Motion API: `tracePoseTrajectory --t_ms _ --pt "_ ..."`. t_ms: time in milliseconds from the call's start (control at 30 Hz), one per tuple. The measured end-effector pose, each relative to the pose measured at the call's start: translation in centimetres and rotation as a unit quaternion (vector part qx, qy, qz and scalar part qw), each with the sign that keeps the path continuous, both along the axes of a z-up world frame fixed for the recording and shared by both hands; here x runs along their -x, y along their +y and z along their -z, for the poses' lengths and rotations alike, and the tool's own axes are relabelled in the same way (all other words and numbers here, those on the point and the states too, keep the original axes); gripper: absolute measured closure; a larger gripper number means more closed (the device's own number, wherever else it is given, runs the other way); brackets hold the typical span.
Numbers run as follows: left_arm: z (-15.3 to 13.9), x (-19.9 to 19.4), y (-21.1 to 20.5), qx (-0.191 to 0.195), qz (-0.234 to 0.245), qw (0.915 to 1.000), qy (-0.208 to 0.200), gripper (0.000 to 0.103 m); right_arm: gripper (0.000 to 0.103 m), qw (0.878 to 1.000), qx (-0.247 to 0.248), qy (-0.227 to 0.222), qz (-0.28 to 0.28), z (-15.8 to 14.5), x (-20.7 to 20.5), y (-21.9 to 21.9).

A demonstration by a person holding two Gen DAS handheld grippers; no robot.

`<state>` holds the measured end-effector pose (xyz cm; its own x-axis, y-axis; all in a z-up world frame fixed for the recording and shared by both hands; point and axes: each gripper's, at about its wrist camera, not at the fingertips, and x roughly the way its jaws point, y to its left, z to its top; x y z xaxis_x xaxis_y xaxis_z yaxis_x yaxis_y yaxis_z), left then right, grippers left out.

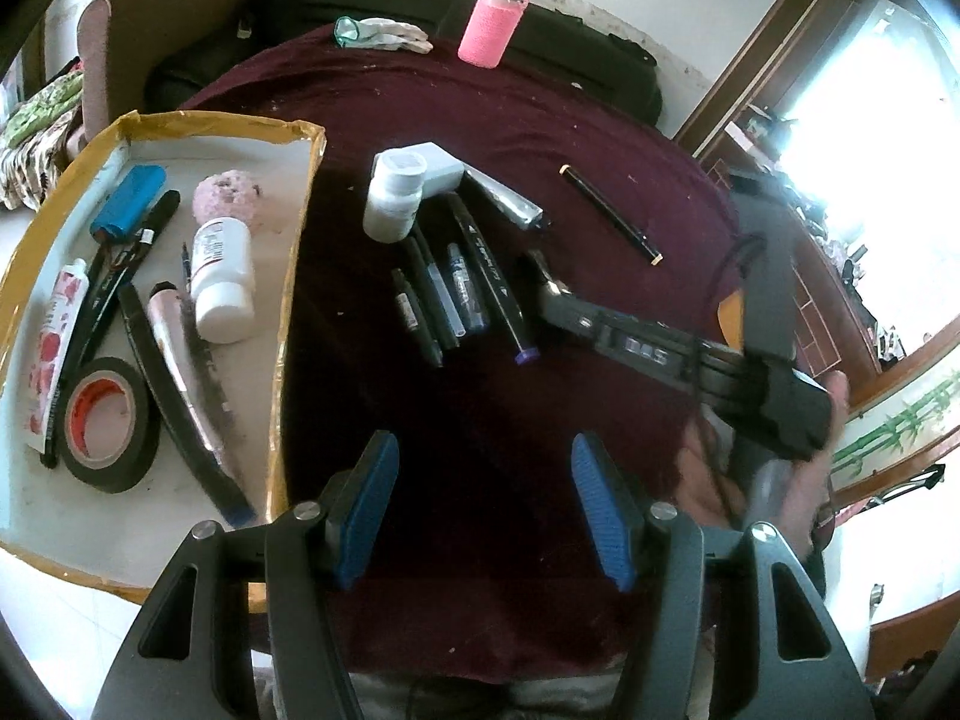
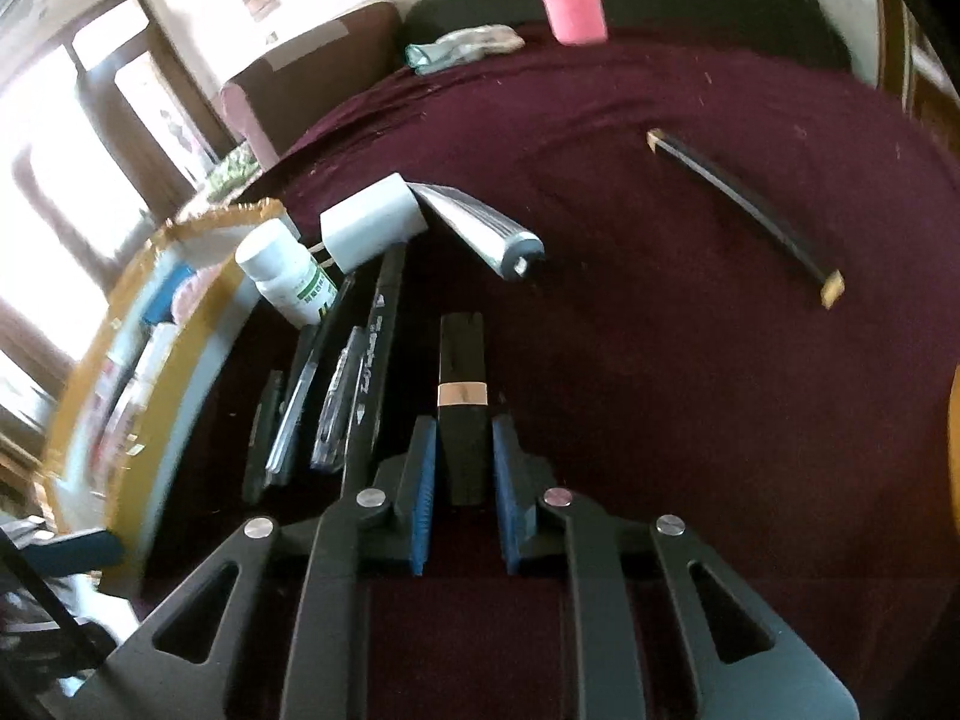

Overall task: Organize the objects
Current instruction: 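Grasp the black marker with a tan band with the right tool, then grasp the black marker with a purple cap with the left tool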

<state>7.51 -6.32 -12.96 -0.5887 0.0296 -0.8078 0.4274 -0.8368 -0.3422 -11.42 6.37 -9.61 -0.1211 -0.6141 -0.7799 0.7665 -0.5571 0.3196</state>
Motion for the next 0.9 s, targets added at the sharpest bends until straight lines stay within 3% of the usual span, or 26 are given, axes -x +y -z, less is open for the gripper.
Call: tracePoseTrajectory --t_ms 267,567,633,767,900 --pt "0.2 3.7 1.8 0.008 0.026 0.9996 -0.009 0.049 0.088 0.998 -0.004 0.01 0.069 -0.1 0.4 4.7" --pt "1.1 8.7 2.5 0.038 0.025 0.9981 -0.042 0.056 0.088 0.997 0.033 -0.02 0.071 0.1 1.5 5.0" --pt "1.3 9.6 2.8 0.061 0.02 0.9964 -0.055 0.067 0.088 0.996 0.043 -0.034 0.072 0.2 1.8 5.3" --pt "2.6 11.2 2.9 0.079 0.016 0.9923 -0.094 0.071 0.088 0.995 0.049 -0.041 0.076 0.2 2.0 5.5" --pt "3.7 10.9 2.6 0.089 0.012 0.9898 -0.11 0.091 0.088 0.995 0.048 -0.039 0.076 0.2 2.0 5.4"
